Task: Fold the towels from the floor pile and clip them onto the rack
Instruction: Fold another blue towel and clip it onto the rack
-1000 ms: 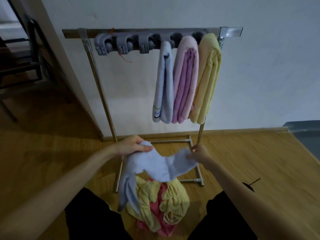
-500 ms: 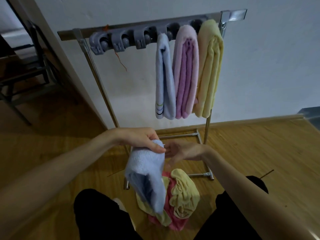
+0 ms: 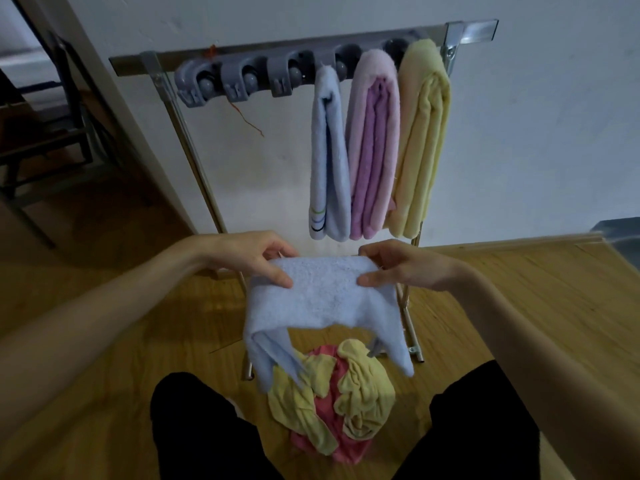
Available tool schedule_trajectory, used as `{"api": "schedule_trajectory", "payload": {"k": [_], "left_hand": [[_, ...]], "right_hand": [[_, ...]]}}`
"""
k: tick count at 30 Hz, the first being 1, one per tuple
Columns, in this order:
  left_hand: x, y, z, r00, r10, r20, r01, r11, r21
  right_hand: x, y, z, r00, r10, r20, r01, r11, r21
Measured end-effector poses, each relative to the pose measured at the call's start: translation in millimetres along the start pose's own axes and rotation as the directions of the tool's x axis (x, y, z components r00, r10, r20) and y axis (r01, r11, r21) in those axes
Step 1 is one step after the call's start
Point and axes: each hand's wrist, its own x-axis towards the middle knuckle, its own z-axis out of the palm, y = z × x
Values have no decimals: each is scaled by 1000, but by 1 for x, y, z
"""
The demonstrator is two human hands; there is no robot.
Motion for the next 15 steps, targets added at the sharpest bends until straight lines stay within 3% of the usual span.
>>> {"api": "schedule_trajectory", "payload": {"k": [3,8,13,15], "left_hand": [[-6,7,-12,996,77,46,-75,996,-55],[-15,7,-27,988,119,102,-107,988,-112],[-18,12,-30,988,65,137,-82,988,127],[-17,17,-29,987,23,158,-56,976,211]], "right_hand": [[-6,-7,-12,999,-31,22,31,999,35],[-9,-25,-27,963,-131,235,114,990,82],[-3,-42,-32,939,30,343,47,976,-213],[5,-47,-30,948,92,305,50,902,-428]]}}
